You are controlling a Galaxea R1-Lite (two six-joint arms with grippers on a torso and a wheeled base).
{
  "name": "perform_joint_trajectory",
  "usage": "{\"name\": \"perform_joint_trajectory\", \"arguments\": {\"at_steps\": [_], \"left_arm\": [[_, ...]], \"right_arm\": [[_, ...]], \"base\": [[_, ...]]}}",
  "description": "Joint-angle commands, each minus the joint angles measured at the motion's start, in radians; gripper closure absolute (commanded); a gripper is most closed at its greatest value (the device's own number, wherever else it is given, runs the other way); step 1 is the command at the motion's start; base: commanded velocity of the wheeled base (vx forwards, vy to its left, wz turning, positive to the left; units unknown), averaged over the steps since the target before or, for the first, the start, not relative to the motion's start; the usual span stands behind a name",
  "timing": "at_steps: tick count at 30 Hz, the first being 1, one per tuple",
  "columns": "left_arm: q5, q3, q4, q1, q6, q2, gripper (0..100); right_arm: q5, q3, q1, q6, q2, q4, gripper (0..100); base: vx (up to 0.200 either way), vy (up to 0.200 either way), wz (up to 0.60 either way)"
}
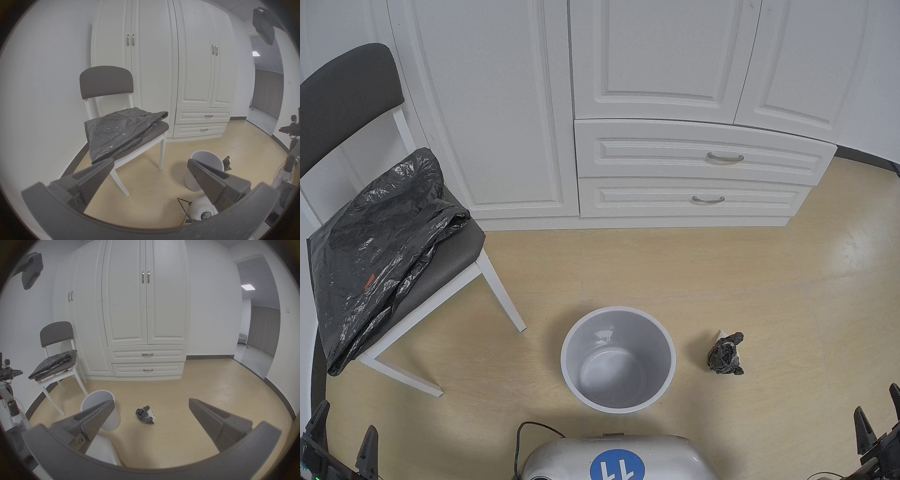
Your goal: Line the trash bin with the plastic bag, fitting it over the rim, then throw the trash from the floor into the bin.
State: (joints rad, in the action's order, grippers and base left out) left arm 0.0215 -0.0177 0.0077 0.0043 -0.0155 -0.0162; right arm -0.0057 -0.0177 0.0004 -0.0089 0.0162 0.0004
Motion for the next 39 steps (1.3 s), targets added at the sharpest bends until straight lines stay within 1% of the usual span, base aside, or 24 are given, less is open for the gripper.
{"name": "perform_joint_trajectory", "arguments": {"at_steps": [1, 39], "left_arm": [[0.0, 0.016, 0.0, 0.0, 0.002, 0.015, 0], [0.002, 0.016, 0.002, 0.0, 0.0, 0.016, 0]], "right_arm": [[0.009, 0.016, 0.001, -0.009, -0.016, 0.003, 0], [0.01, 0.016, 0.0, -0.011, -0.016, 0.003, 0]], "base": [[0.0, 0.0, 0.0], [0.0, 0.0, 0.0]]}}
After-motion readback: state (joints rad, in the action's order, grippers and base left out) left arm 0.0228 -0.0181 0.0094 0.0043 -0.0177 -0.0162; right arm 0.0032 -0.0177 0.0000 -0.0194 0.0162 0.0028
